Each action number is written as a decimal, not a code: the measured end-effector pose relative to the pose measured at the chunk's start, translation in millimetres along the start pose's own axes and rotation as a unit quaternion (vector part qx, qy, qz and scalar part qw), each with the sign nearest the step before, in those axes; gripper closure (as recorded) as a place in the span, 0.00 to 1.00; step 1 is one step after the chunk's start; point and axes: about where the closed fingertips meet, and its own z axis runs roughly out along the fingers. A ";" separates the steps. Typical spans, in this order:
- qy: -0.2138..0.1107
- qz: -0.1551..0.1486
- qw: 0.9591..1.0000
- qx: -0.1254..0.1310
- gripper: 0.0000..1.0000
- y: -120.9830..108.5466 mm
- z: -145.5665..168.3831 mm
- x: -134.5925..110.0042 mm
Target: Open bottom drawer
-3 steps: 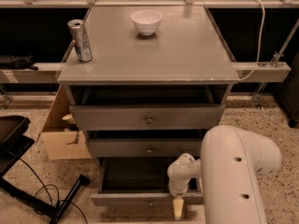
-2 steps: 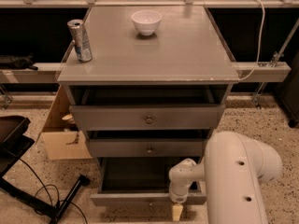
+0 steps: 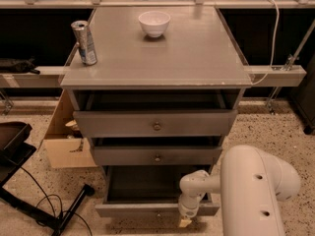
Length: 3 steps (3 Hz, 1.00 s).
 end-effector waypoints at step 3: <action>0.000 0.000 1.000 0.000 1.00 -12.0 -9.5 -1.4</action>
Offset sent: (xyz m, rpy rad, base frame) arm -0.2003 -0.0753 0.1272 -0.1491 0.3640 -0.2431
